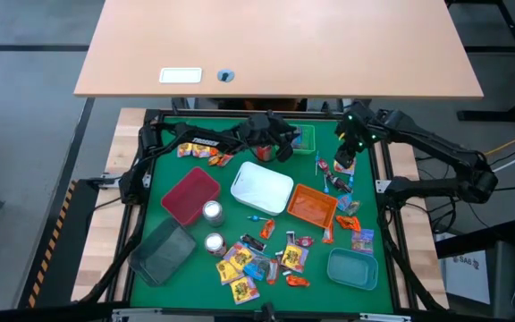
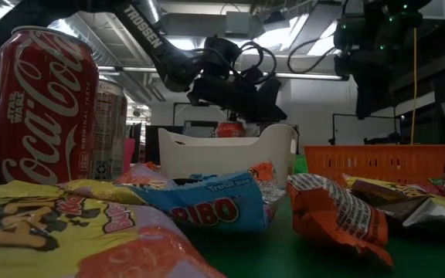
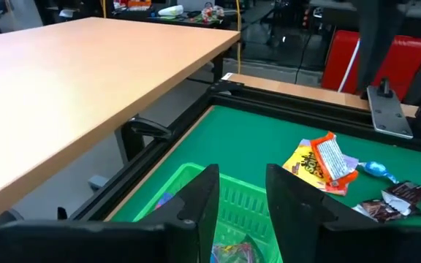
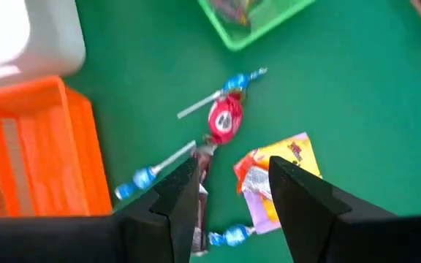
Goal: Sort candy
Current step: Put the orange chocolate into the blue bin
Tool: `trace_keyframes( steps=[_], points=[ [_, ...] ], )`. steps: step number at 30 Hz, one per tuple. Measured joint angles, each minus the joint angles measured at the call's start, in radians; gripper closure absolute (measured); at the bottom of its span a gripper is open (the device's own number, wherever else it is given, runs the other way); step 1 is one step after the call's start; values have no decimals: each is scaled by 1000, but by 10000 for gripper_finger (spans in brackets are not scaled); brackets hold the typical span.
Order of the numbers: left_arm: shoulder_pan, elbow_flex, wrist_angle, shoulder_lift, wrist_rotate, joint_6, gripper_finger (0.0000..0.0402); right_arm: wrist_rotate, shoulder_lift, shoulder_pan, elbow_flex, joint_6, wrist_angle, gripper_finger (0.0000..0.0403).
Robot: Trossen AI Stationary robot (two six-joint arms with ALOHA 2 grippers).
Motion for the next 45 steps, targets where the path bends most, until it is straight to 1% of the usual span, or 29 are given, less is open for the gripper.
trace_keyframes(
  steps=[6, 12, 18, 21, 27, 32, 35, 37, 39, 41, 45],
  points=[
    [0, 0, 0, 0, 0, 0, 298, 4, 0, 0, -74, -85, 1, 237],
    [-6, 0, 1, 0, 0, -2, 298, 90, 0, 0, -141, -148, 11, 237],
    [-17, 0, 0, 0, 0, -1, 298, 141, 31, 0, -185, -212, 57, 237],
    [-19, 0, 0, 0, 0, -1, 298, 178, 71, 0, -193, -239, 64, 237],
    [-19, 0, 0, 0, 0, -1, 298, 202, 182, 0, -196, -255, 71, 237],
    [-19, 0, 0, 0, 0, -1, 298, 263, 270, 0, -196, -270, 93, 237],
    [-19, 0, 0, 0, 0, -1, 298, 294, 306, 0, -196, -266, 116, 237],
    [-19, 0, 0, 0, 0, -1, 298, 297, 319, 0, -196, -266, 123, 238],
    [-19, 0, 0, -1, 0, -2, 298, 296, 320, 0, -196, -266, 124, 245],
    [-19, 0, 0, -1, 0, -2, 298, 296, 320, 0, -196, -262, 124, 261],
    [-19, 0, 0, -1, 0, -2, 298, 297, 320, 0, -196, -257, 123, 311]
  ],
)
